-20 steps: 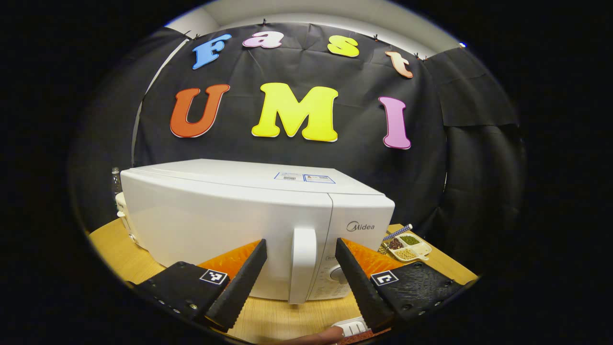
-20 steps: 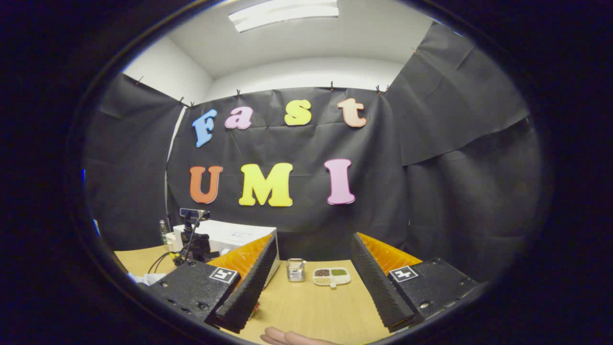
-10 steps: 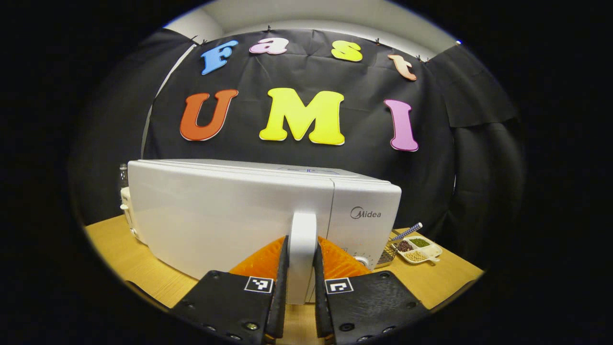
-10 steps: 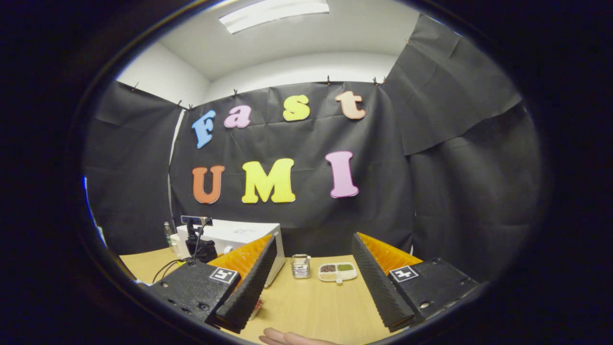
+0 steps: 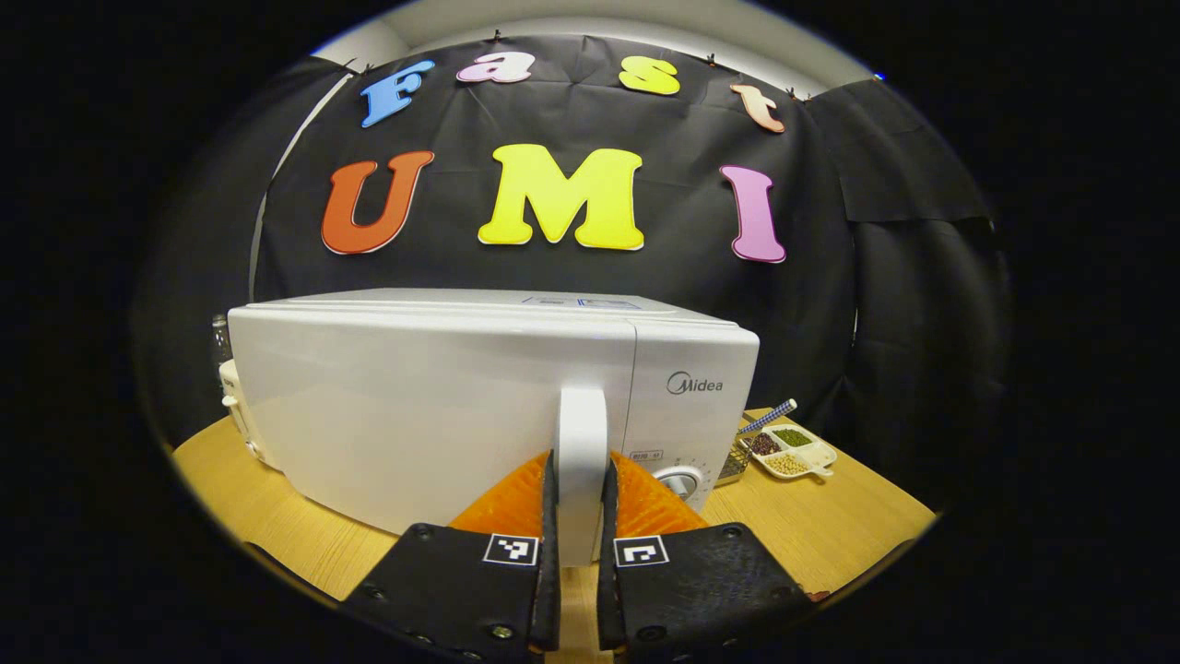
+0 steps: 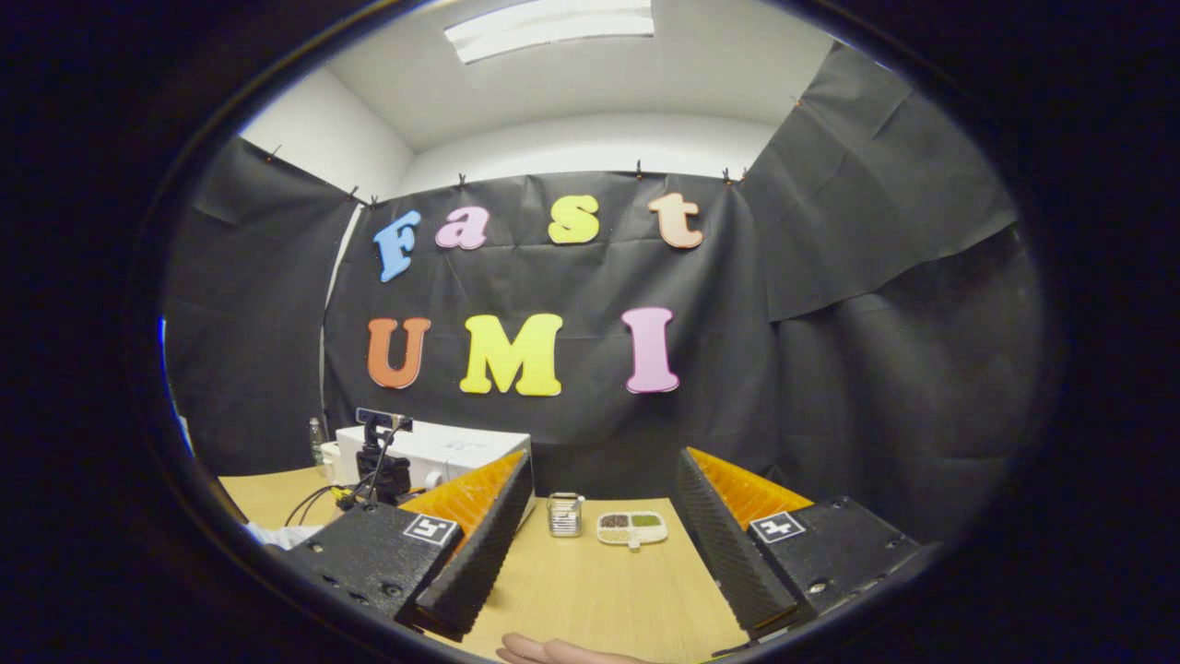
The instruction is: Open the microwave oven with the left hand, put the food in, and close the microwave oven.
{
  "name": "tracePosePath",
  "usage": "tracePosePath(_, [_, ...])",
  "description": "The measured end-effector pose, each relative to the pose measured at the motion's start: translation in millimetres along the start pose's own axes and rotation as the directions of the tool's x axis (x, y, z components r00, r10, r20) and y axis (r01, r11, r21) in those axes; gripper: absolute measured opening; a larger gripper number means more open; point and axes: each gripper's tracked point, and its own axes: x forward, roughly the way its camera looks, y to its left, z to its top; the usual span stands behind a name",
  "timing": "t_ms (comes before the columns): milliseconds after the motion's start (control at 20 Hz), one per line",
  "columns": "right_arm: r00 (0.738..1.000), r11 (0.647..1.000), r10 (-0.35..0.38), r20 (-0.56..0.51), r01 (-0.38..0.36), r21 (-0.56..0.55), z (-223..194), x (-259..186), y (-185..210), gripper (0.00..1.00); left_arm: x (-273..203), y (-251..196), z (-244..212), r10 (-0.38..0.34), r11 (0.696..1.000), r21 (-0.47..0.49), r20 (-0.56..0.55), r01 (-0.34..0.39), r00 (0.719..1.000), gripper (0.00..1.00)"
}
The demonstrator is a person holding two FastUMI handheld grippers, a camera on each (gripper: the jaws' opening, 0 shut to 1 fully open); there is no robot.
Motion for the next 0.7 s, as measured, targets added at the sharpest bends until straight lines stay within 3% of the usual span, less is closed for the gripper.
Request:
tracePosePath(150, [1.0,1.0,0.005,-0.008,-0.005,-0.004,-2,-4,1,1.0,-1,0,-1,-0.02,1.0,0.004,-0.026,0.02,0.999,0.16])
tracePosePath(200, [1.0,1.0,0.007,-0.01,-0.007,-0.004,-1,-4,1,1.0,-2,-1,0,-0.03,1.0,-0.003,-0.033,0.03,0.999,0.08])
tracePosePath(550, [0.999,1.0,0.017,-0.044,-0.016,0.024,-15,-2,-2,1.0,-13,1,-2,-0.014,1.0,0.022,-0.061,0.016,0.998,0.08])
tracePosePath(700, [0.998,0.999,0.007,-0.054,-0.005,0.032,-19,3,-6,1.0,-29,0,-4,-0.061,0.997,0.037,-0.054,0.063,0.997,0.08])
